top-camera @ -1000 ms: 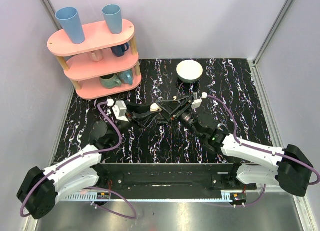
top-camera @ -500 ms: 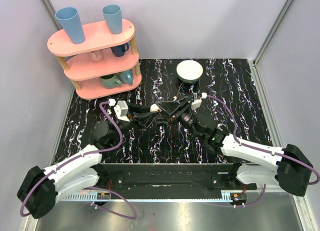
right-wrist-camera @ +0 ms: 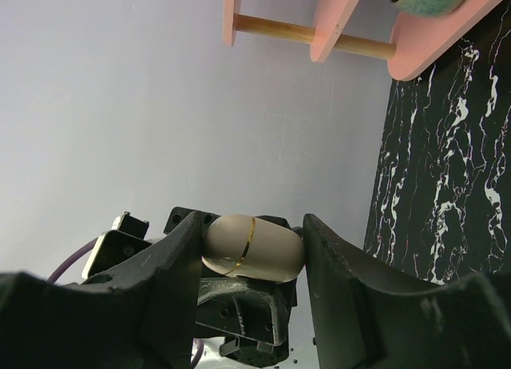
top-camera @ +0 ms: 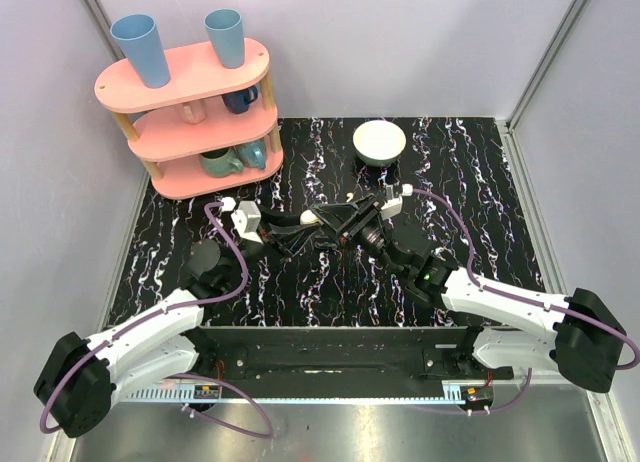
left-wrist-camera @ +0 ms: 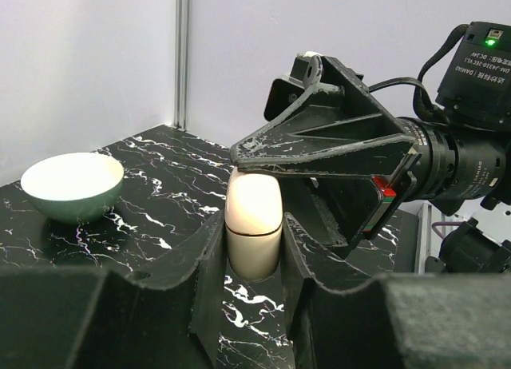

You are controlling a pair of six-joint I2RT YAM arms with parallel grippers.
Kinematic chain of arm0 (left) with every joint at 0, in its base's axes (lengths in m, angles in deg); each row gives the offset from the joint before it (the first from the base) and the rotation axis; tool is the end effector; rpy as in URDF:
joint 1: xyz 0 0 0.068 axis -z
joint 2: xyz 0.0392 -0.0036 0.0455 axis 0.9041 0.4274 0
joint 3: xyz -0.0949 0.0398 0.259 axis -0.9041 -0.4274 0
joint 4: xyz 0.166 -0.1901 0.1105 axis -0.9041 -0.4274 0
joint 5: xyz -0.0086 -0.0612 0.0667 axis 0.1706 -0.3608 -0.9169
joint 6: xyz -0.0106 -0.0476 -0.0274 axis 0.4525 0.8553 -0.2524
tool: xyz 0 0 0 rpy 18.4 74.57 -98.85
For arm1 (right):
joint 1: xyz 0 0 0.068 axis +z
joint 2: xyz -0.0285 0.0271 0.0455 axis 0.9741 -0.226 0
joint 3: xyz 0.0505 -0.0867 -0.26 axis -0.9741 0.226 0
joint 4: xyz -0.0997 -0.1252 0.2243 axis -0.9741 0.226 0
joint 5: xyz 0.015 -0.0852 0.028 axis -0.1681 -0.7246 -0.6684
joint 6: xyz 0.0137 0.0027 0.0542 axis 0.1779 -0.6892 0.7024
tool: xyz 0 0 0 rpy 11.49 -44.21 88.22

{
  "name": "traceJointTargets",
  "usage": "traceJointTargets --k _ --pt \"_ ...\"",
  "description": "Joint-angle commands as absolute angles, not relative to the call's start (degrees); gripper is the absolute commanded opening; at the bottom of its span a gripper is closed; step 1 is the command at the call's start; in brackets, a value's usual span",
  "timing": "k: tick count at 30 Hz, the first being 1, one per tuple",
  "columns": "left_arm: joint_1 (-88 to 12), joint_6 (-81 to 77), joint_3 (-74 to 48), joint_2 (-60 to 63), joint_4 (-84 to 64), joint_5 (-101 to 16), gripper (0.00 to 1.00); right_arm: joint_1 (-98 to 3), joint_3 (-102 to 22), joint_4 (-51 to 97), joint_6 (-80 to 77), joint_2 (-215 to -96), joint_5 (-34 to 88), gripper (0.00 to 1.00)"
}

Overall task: Insert the wireless bluetooth earbuds into the charging case
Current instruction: Pass from the right arm to the left, then open the charging case.

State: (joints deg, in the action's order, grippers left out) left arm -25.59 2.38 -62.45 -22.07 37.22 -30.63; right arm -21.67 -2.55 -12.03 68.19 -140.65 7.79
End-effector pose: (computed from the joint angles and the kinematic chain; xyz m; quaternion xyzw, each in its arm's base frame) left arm 0.1558 -0.1438 0.2900 0.2531 0.5221 -0.4627 0.6703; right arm 0.1659 0.2260 0.3019 0.1967 0.6412 0.6477 0.3614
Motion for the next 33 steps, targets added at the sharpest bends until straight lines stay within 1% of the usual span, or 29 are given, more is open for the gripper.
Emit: traceJointTargets --k 1,3,4,6,7,8,10,11,12,14,15,17,18,21,22,23,28,33 --pt "-25.32 0.85 -60.13 -22.64 36.99 -31.08 0.12 -21.13 -4.58 -15.38 67.49 -139.34 8.4 0.0" --pt "-25.32 0.58 -60.13 -22.73 36.9 -31.26 0.06 -21.13 -4.14 -15.91 67.49 -139.34 8.23 0.01" --pt "-25.24 0.49 -60.21 -22.9 36.9 -31.35 0.02 -21.13 -3.97 -16.52 67.4 -139.17 8.14 0.07" --pt "-25.32 0.23 -60.3 -23.17 36.81 -31.52 0.0 -21.13 -3.09 -17.75 67.14 -138.99 8.31 0.23" --pt "-25.24 0.06 -60.39 -23.86 36.47 -31.7 0.0 -21.13 -2.83 -18.63 66.0 -138.9 8.4 0.33" --pt "-25.24 -0.21 -60.65 -24.31 36.46 -32.05 0.0 -21.21 -2.74 -18.55 64.95 -138.29 8.4 0.5" --pt "-25.32 -1.0 -60.92 -25.97 35.59 -32.49 0.0 -21.04 -3.44 -14.89 59.79 -137.24 7.96 0.6" --pt "-25.32 -1.78 -61.09 -26.5 35.15 -32.49 0.0 -21.13 -4.83 -13.03 57.4 -135.49 7.61 0.68" --pt "-25.32 -2.31 -61.27 -27.2 34.71 -32.75 0.0 -21.13 -5.72 -10.75 54.6 -134.6 7.61 0.71" --pt "-25.24 -4.06 -61.36 -29.14 32.52 -32.84 0.0 -21.13 -9.13 -2.84 45.37 -131.44 6.74 0.75" --pt "-25.24 -4.69 -61.36 -29.75 30.68 -32.93 0.0 -21.04 -10.2 -0.38 39.51 -130.65 6.64 0.78" --pt "-25.24 -6.18 -61.97 -31.42 30.05 -32.75 0.0 -21.13 -13.61 5.43 33.15 -128.8 8.13 0.8" --pt "-25.24 -6.62 -62.15 -32.04 30.22 -32.06 0.0 -21.13 -15.03 7.36 27.29 -128.62 9.27 0.81" --pt "-25.32 -7.68 -62.68 -33.62 31.01 -29.08 0.0 -21.21 -23.28 20.0 17.35 -131.24 14.8 0.8" --pt "-25.32 -7.94 -62.76 -34.41 31.19 -28.37 0.0 -21.13 -25.22 26.65 15.47 -133.43 18.21 0.79" --pt "-25.24 -8.29 -62.85 -34.77 31.45 -27.58 0.0 -21.13 -27.93 28.8 14.32 -134.24 19.03 0.79" --pt "-25.32 -9.35 -62.06 -36.0 31.45 -25.02 0.0 -21.13 -29.02 31.81 9.39 -135.82 26.49 0.78" --pt "-25.32 -9.44 -62.15 -36.0 32.07 -24.32 0.0 -21.04 -30.6 33.92 6.5 -137.06 29.32 0.77"
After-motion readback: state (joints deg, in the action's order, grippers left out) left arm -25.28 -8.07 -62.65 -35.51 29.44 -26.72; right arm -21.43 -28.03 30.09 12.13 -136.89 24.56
